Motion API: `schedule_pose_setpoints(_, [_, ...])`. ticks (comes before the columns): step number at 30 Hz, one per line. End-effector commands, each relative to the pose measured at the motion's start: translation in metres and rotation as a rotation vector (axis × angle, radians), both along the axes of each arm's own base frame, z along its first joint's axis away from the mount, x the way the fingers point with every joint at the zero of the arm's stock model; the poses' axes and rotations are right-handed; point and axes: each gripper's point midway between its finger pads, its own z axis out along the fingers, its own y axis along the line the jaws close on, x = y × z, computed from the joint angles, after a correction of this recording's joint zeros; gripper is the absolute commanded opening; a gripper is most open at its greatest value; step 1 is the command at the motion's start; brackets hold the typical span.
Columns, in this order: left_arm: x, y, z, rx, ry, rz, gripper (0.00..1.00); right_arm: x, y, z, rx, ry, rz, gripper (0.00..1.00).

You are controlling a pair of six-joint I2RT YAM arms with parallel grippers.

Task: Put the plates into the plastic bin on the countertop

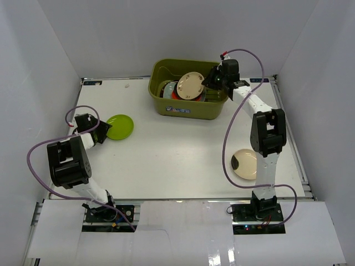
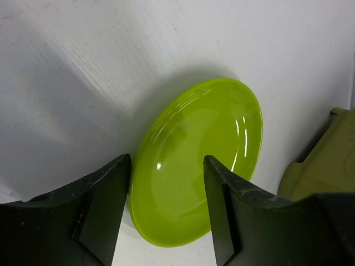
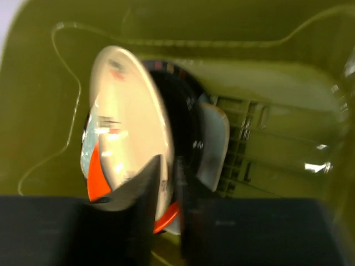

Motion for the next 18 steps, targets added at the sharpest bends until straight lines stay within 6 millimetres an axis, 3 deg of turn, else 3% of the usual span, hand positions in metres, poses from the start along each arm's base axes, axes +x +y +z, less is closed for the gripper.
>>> schedule_pose_setpoints(1, [-0.012, 0.001, -0.021, 0.008, 0.078, 0.005, 0.65, -0.003, 0.016, 0.032, -0.021, -0.073, 0.041, 0.28])
schedule_pose_setpoints(2, [-0.012, 0.003, -0.021, 0.019, 0.080, 0.011, 0.63, -0.008, 0.017, 0.036, -0.016, -0.075, 0.039, 0.43])
schedule_pose_setpoints(4, [-0.012, 0.005, -0.019, 0.030, 0.076, 0.013, 0.54, -0.012, 0.016, 0.051, -0.007, -0.102, 0.038, 0.56])
schedule_pose_setpoints(5, [-0.012, 0.007, -0.017, 0.037, 0.070, 0.015, 0.50, -0.018, 0.012, 0.073, -0.003, -0.139, 0.036, 0.62])
schedule_pose_setpoints(7, [-0.011, 0.007, -0.015, 0.044, 0.062, 0.016, 0.38, -0.029, 0.008, 0.088, -0.007, -0.163, 0.035, 0.63])
schedule_pose_setpoints(8, [-0.012, 0.008, -0.015, 0.046, 0.063, 0.018, 0.34, -0.042, 0.004, 0.117, 0.000, -0.217, 0.037, 0.63])
schedule_pose_setpoints(9, [-0.011, 0.008, -0.015, 0.051, 0.062, 0.016, 0.26, -0.053, 0.001, 0.107, -0.006, -0.201, 0.043, 0.64])
schedule_pose_setpoints(10, [-0.012, 0.009, -0.015, 0.056, 0.063, 0.017, 0.22, -0.064, -0.002, 0.112, -0.003, -0.213, 0.046, 0.64])
schedule_pose_setpoints(11, [-0.013, 0.009, -0.016, 0.062, 0.066, 0.015, 0.17, -0.085, -0.008, 0.141, 0.015, -0.269, 0.046, 0.64])
schedule_pose_setpoints(12, [-0.013, 0.011, -0.015, 0.068, 0.068, 0.017, 0.11, -0.099, -0.012, 0.139, 0.019, -0.267, 0.048, 0.64])
schedule_pose_setpoints(13, [-0.013, 0.010, -0.015, 0.070, 0.069, 0.013, 0.00, -0.116, -0.017, 0.105, 0.011, -0.227, 0.050, 0.64])
schedule_pose_setpoints(14, [-0.013, 0.010, -0.014, 0.069, 0.067, 0.010, 0.00, -0.139, -0.024, 0.121, 0.022, -0.268, 0.046, 0.68])
schedule_pose_setpoints(15, [-0.012, 0.008, -0.006, 0.064, 0.044, -0.002, 0.00, -0.159, -0.034, 0.070, -0.006, -0.166, 0.026, 0.71])
schedule_pose_setpoints(16, [-0.009, 0.006, 0.000, 0.062, 0.023, -0.009, 0.00, -0.179, -0.046, 0.075, 0.008, -0.185, 0.009, 0.80])
schedule_pose_setpoints(18, [-0.008, -0.002, 0.014, 0.041, -0.022, -0.035, 0.00, -0.206, -0.061, 0.043, 0.006, -0.132, -0.024, 0.87])
